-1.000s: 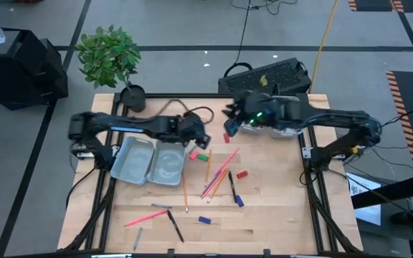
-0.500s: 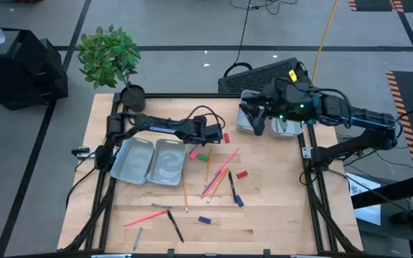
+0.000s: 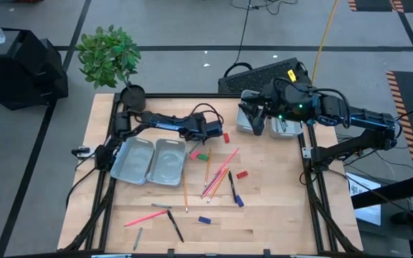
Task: Sort crayons/erasers/pens/pencils in bins
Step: Put the blue crayon into the top right gray bin
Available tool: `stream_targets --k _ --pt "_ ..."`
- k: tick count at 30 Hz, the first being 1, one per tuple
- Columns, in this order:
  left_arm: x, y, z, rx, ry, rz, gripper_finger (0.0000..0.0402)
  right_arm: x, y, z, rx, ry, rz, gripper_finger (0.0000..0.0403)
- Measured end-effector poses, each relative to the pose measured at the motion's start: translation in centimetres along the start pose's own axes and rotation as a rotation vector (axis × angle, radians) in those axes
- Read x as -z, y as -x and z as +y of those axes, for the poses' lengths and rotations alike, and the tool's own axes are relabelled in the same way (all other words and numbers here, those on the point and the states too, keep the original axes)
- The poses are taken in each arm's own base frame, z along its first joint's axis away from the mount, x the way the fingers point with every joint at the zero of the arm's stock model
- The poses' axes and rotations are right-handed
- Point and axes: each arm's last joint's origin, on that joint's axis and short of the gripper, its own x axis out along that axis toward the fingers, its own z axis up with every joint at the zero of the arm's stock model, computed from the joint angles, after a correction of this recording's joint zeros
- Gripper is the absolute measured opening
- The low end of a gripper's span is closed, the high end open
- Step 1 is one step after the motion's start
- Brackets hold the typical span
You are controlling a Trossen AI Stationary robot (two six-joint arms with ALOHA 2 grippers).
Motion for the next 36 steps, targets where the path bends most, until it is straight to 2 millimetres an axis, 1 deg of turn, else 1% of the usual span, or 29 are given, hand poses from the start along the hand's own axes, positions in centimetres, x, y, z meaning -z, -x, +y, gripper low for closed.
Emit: stream_targets --k 2,7,11,14,17,20,23,25,26,27,29,32,34,36 --pt "0.1 0.1 0.1 -0.009 0.007 -0.002 0.0133 0.0 0.0 0.0 -0.001 -0.001 -0.001 0.0104" --pt "0.1 0.1 0.5 -0.031 0.075 0.061 0.0061 -0.1 0.1 0.0 -0.003 -0.019 -0.013 0.0104" --pt "-0.4 0.0 0.7 -0.029 0.09 0.147 0.0021 -0.6 0.6 0.3 -0.029 -0.089 -0.065 0.0104" --pt "-0.6 -0.1 0.8 -0.024 0.111 0.185 0.0013 -0.9 0.8 0.9 -0.057 -0.051 -0.095 0.0104" --pt "-0.8 -0.3 1.0 -0.035 0.128 0.214 0.0021 -0.7 1.0 1.2 -0.075 -0.024 -0.085 0.0104" --pt "-2.1 0.1 0.9 -0.055 0.124 0.265 0.0026 -0.4 1.3 1.4 -0.08 -0.004 -0.061 0.0104" --pt "-3.6 0.8 0.2 -0.047 0.061 0.301 0.0025 0.3 1.3 1.2 -0.035 0.033 0.008 0.0105" --pt "-4.9 1.9 -0.5 -0.028 0.011 0.3 0.0025 0.9 1.3 0.9 0.037 0.032 0.065 0.0105" --pt "-5.8 2.8 -1.1 0.016 -0.001 0.272 0.0025 1.3 1.3 0.7 0.066 0.037 0.096 0.0105" --pt "-6.8 3.8 -1.6 0.056 -0.012 0.23 0.0025 1.6 1.3 0.6 0.087 0.037 0.123 0.0105" --pt "-8.8 5.9 -2.0 0.117 -0.032 0.151 0.0024 2.1 1.4 0.4 0.112 0.022 0.169 0.0105" --pt "-10.9 8.3 -2.8 0.258 -0.045 0.033 0.0024 2.6 1.4 0.2 0.193 -0.032 0.188 0.0107" --pt "-12.2 10.7 -3.0 0.373 -0.059 -0.049 0.0024 3.3 1.4 0.0 0.253 -0.076 0.18 0.0116" --pt "-13.8 14.1 -3.2 0.529 -0.077 -0.166 0.0024 4.1 1.2 -0.1 0.27 -0.14 0.154 0.0129"
